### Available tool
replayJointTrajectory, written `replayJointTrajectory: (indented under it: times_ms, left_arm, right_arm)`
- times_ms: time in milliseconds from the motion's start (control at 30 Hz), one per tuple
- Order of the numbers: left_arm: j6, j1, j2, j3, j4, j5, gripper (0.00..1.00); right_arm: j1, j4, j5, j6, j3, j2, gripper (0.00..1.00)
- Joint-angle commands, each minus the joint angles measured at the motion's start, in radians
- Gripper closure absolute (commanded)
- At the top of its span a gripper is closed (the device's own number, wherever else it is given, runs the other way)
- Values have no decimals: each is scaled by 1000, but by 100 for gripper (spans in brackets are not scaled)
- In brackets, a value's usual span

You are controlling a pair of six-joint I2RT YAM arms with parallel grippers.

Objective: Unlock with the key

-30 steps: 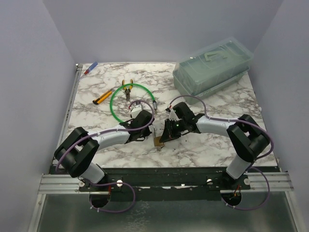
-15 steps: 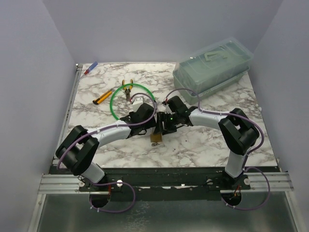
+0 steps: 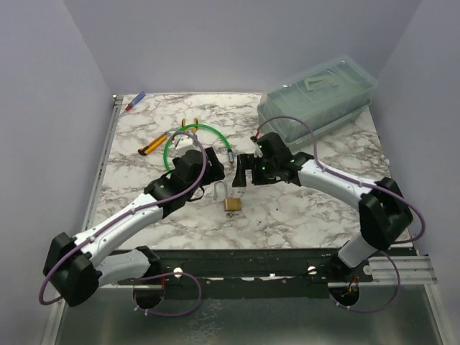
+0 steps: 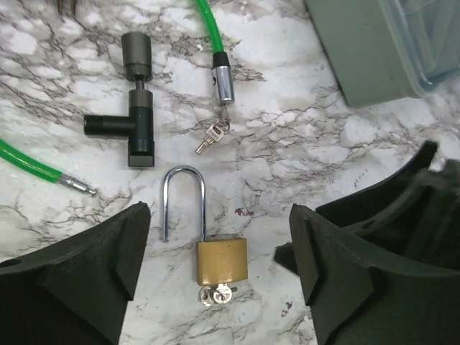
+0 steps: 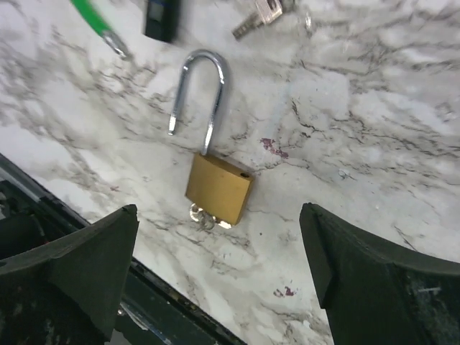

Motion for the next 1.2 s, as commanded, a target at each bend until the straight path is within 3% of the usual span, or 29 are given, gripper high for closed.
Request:
replayJointTrajectory:
  times_ms: [0,133,267,433,600,800,1167]
  left_arm:
    - [85,-3,-146,19,-94,-14,10]
    - [132,-1,-249,44,-153,-28,7]
    - [194,-2,-356,83,-211,-81,7]
    - [319,-2,-467,112,-264,-188,7]
    - [408,-1,-538,30,-268,-308,6]
    - [398,-2,-548,4,-266,-265,3]
    - [408,-3,-519,7,-271,-274,3]
  right_arm:
    - [7,14,129,-40,-10,-198,0]
    - [8,135,208,-69,-120,-400,0]
    - [8,110,334,-61,-142,-525,0]
    - [7,126,294,-59,-199,-646,0]
    - [8,240,297,-20,-348,-787,0]
    - [7,324,284,-3,-474,-881,0]
    - [7,333,306,6,-501,-918,0]
